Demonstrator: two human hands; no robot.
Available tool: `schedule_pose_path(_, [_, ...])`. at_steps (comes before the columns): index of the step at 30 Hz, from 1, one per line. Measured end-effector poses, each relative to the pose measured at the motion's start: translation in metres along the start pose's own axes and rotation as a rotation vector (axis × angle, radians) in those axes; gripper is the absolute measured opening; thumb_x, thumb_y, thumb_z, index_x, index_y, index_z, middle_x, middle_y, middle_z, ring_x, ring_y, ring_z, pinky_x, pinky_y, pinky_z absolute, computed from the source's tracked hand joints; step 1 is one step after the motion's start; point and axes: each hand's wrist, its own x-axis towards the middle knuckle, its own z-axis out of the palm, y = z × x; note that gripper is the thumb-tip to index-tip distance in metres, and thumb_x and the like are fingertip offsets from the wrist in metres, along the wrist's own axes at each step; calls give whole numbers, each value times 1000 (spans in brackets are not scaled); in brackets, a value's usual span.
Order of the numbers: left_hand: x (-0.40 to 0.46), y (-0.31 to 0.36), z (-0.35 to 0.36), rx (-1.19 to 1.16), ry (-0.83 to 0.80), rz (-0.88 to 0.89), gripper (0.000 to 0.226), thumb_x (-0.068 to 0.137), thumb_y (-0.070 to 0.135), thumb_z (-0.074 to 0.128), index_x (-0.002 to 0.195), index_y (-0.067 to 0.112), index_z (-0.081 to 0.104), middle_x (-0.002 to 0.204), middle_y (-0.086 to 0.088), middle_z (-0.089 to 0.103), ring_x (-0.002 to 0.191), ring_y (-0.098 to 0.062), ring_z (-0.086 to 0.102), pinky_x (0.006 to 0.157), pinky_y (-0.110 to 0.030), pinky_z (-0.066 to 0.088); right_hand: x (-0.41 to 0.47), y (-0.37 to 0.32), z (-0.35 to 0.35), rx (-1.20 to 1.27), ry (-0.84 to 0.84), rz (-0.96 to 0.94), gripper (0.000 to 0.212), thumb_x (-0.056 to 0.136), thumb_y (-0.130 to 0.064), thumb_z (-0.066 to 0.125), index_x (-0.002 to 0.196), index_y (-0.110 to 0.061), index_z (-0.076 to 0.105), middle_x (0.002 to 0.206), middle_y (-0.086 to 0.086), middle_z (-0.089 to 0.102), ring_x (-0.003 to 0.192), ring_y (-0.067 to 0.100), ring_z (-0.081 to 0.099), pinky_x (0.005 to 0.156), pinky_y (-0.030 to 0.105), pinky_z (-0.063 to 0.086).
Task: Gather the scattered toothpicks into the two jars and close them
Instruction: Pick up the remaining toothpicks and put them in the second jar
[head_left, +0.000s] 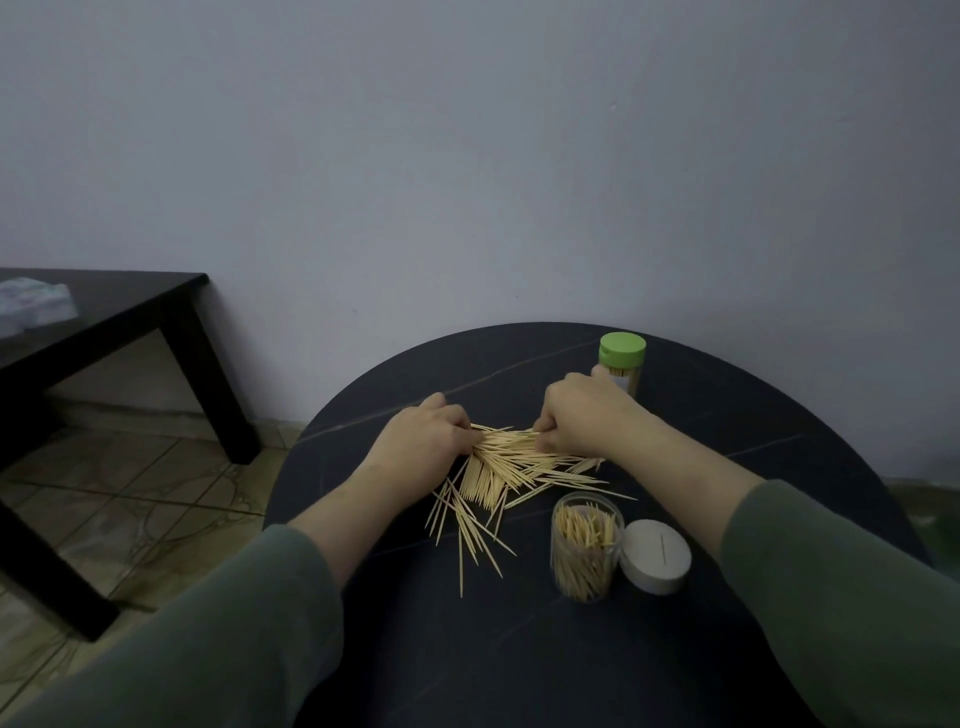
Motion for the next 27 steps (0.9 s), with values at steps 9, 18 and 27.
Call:
schedule_pose_path(9, [-1,6,-2,-30,36,-11,32,100,28,49,130,30,59,125,5,57,109,-14,47,82,-27,48,-13,8,-2,-5,0,-22,25,93,-40,58,108,-28,73,102,-8,68,99,13,57,100,41,32])
schedule_pose_path(18, [-4,11,-5,39,51,11,25,95,24,55,117,24,67,117,1,62,100,-19,54,70,-30,48,-34,18,-8,-5,96,-36,26,95,-41,55,113,-31,71,117,-8,64,107,15,53,95,38,33])
schedule_pose_path(27, [-7,20,-16,4,30,-12,29,99,25,48,126,26,60,124,3,57,110,-16,48,79,-28,45,-60,20,-3,46,196,22,31,94,-44,55,118,-29,68,115,-7,63,108,15,52,92,36,30])
